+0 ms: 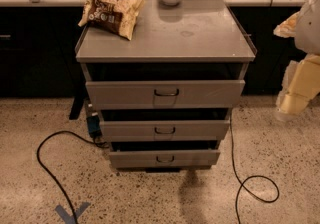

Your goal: Open middle drawer

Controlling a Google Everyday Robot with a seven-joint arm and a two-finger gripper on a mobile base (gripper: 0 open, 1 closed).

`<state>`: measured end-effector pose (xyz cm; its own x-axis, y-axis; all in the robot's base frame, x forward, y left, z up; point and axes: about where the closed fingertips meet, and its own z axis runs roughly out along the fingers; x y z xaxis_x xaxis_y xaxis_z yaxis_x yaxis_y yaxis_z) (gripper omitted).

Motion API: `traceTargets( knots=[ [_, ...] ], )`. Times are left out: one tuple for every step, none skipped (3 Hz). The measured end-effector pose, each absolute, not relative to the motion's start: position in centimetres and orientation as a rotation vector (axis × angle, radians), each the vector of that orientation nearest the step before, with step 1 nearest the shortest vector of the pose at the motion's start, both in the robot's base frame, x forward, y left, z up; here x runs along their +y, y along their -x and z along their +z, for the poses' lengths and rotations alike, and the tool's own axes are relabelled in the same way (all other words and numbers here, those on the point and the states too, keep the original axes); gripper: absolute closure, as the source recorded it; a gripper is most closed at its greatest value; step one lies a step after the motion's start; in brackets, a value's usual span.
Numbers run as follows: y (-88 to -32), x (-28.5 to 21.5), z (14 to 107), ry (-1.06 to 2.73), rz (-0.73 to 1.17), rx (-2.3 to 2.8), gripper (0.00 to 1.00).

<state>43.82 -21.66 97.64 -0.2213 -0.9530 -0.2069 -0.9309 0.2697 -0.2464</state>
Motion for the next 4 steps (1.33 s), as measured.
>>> traceTargets(
  knots=[
    [-43.8,-21.7,97.6,1.724,-0.099,2.231,0.00],
    [-43.6,-20.8,96.6,1.702,-0.076,2.211,0.00],
    [-43.0,-17.8,92.7,1.718,-0.005,2.162,0.00],
    [-42.4,-14.8,86.9,1.749,0.044,2.132,0.00]
  ],
)
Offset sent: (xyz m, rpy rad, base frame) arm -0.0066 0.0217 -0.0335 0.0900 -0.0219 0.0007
